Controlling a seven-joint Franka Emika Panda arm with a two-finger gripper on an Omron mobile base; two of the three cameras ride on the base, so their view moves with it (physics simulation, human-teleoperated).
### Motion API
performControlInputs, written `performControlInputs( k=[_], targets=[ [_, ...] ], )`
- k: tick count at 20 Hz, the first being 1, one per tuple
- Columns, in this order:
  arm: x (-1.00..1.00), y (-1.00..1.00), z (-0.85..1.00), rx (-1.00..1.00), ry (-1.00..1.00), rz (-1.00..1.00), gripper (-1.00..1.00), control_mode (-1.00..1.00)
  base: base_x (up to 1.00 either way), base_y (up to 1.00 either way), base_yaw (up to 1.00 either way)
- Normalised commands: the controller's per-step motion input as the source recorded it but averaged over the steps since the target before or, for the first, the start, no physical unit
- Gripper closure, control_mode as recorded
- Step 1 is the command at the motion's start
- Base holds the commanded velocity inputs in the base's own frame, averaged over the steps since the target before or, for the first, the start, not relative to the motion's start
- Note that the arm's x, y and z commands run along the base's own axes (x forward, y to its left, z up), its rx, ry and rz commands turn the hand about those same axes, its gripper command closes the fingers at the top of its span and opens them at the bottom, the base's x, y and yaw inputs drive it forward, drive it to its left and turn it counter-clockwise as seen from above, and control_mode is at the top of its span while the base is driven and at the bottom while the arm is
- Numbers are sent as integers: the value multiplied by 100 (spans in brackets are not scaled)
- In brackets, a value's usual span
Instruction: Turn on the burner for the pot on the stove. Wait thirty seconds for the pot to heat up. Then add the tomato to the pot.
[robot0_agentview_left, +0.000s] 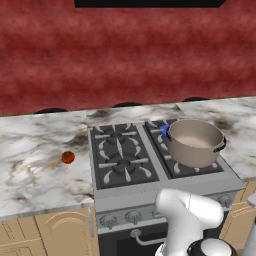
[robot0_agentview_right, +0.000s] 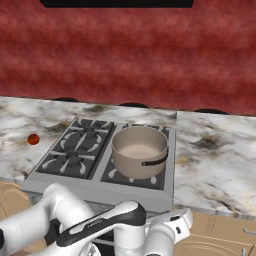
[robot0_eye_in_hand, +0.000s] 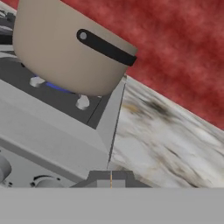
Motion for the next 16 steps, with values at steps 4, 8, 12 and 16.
performControlInputs(
  k=[4, 8, 12, 16],
  targets=[
    [0, 0, 0, 0, 0, 0, 100, -100, 0, 0, 0],
    [0, 0, 0, 0, 0, 0, 100, -100, 0, 0, 0],
    [0, 0, 0, 0, 0, 0, 100, -100, 0, 0, 0],
    [0, 0, 0, 0, 0, 0, 100, -100, 0, 0, 0]
  ],
)
